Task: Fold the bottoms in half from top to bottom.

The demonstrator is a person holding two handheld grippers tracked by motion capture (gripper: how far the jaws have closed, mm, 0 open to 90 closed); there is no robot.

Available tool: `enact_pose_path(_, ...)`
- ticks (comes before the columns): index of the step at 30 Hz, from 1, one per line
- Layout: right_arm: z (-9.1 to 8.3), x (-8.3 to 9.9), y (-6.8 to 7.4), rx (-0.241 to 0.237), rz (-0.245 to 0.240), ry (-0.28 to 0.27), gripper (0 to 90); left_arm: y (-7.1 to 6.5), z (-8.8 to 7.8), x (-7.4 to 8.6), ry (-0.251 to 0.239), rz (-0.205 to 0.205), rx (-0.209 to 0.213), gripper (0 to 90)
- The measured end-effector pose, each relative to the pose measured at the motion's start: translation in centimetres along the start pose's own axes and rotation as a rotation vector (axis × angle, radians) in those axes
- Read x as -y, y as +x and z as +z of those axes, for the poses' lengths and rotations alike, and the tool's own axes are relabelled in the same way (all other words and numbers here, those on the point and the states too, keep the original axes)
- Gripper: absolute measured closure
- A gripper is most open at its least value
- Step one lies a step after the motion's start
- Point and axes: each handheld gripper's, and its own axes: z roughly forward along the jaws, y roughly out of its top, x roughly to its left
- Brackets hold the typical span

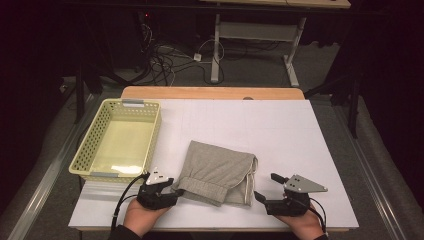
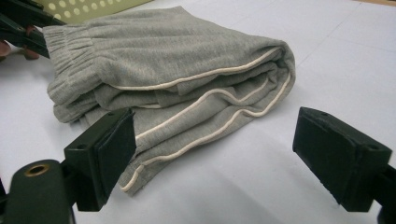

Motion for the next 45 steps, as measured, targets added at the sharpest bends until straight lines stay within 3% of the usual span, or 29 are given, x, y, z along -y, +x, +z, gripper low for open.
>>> enact_pose_path(11,0.4,0.0,0.2,-0.006,-0.006,0.013,13.4,0.2,0.0,0.0,0.0,0.002,0.078,65.1)
enact_pose_path(17,0.4,0.0,0.1,-0.001,0.002,0.013,12.6,-0.1,-0.1,0.0,-0.02,0.027,0.071,74.5)
enact_pose_path(28,0.3,0.0,0.1,0.0,0.009,0.011,12.0,0.1,-0.8,-0.3,-0.042,0.087,0.021,76.9)
enact_pose_path(33,0.4,0.0,0.0,0.002,0.015,0.008,10.8,0.4,-0.5,-0.1,-0.046,0.142,-0.006,76.9)
enact_pose_path(39,1.1,-0.6,0.0,0.016,0.022,0.0,6.4,0.5,-0.4,0.0,-0.05,0.135,0.006,76.6)
enact_pose_path(45,3.1,-1.9,-0.6,0.025,0.044,-0.003,2.3,0.6,-0.4,0.0,-0.048,0.131,0.014,76.3)
